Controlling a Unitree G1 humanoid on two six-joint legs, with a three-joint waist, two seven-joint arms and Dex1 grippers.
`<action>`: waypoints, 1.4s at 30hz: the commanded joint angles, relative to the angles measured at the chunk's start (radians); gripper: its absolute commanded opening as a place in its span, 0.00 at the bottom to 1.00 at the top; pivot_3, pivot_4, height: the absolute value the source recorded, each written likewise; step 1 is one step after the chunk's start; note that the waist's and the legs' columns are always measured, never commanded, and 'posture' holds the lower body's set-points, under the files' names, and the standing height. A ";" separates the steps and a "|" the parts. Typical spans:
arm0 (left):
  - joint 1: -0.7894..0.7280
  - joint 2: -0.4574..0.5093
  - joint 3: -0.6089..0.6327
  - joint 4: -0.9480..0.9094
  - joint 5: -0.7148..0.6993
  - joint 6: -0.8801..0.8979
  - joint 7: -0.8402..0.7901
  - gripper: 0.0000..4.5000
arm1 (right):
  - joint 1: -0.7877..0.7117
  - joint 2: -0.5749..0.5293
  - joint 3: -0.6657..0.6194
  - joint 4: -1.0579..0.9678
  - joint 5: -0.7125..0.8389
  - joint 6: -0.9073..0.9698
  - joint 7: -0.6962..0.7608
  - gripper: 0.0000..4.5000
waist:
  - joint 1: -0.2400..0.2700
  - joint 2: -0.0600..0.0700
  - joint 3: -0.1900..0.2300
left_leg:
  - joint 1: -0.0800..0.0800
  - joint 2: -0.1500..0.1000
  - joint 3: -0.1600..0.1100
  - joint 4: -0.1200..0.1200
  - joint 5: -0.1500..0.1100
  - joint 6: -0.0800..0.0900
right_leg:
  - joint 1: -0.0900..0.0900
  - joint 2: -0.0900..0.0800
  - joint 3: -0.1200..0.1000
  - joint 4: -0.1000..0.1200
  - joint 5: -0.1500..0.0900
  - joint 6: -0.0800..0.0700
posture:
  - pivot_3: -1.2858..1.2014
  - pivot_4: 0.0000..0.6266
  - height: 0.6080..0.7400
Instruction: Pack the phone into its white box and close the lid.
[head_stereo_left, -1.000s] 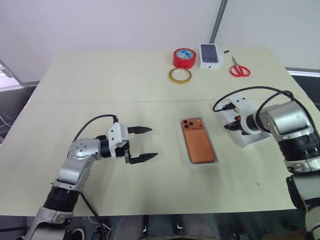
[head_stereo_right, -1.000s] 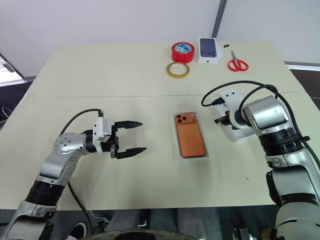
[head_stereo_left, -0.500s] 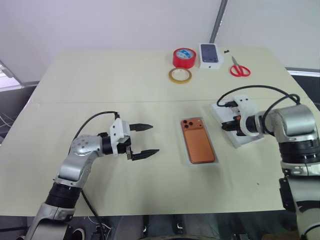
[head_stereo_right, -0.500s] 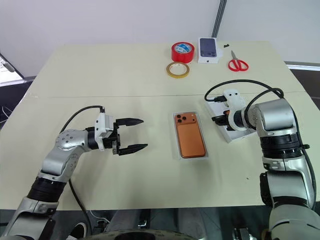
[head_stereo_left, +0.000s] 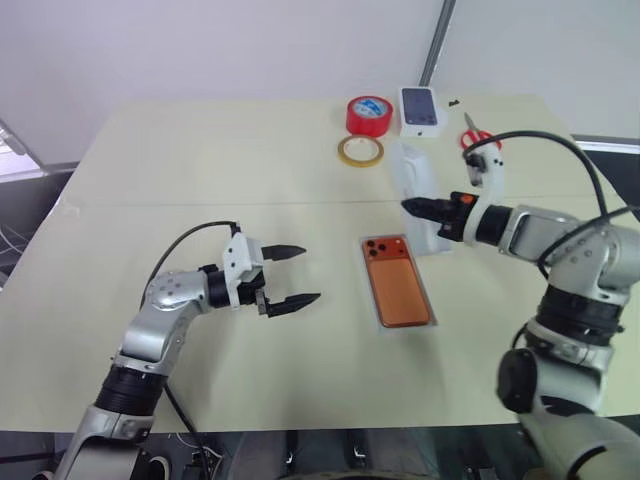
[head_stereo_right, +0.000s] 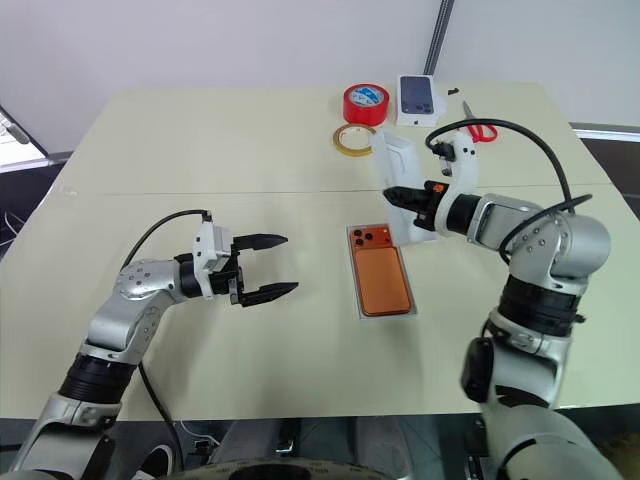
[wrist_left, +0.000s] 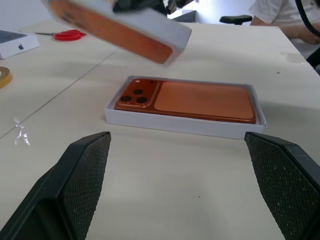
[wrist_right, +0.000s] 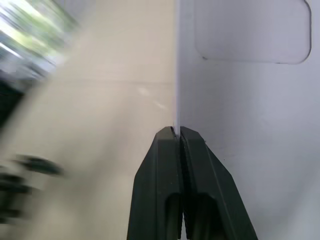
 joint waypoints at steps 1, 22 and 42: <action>-0.028 -0.003 0.012 -0.020 -0.017 0.000 -0.001 1.00 | -0.013 0.062 -0.144 -0.092 0.208 0.074 -0.032 0.01 | 0.001 0.000 0.000 | 0.000 0.000 0.000 0.000 0.000 0.000 | 0.000 0.000 0.000 0.000 0.000 0.000 | 0.52 0.24 1.00; -0.047 -0.048 0.072 -0.039 -0.069 -0.018 0.032 1.00 | 0.602 -0.262 0.384 -0.336 1.339 -0.494 -0.664 0.01 | -0.003 0.000 0.001 | -0.001 0.000 0.000 0.001 0.000 0.001 | 0.001 0.001 0.000 -0.002 0.000 0.000 | 0.52 0.24 1.00; 0.041 -0.109 -0.059 -0.009 0.075 -0.106 0.070 0.01 | 0.503 -0.222 0.533 -0.073 1.339 -0.550 -0.764 0.00 | 0.000 -0.001 0.001 | -0.001 0.001 0.000 0.001 -0.001 0.002 | 0.002 0.001 0.000 -0.004 0.000 0.000 | 0.52 0.24 1.00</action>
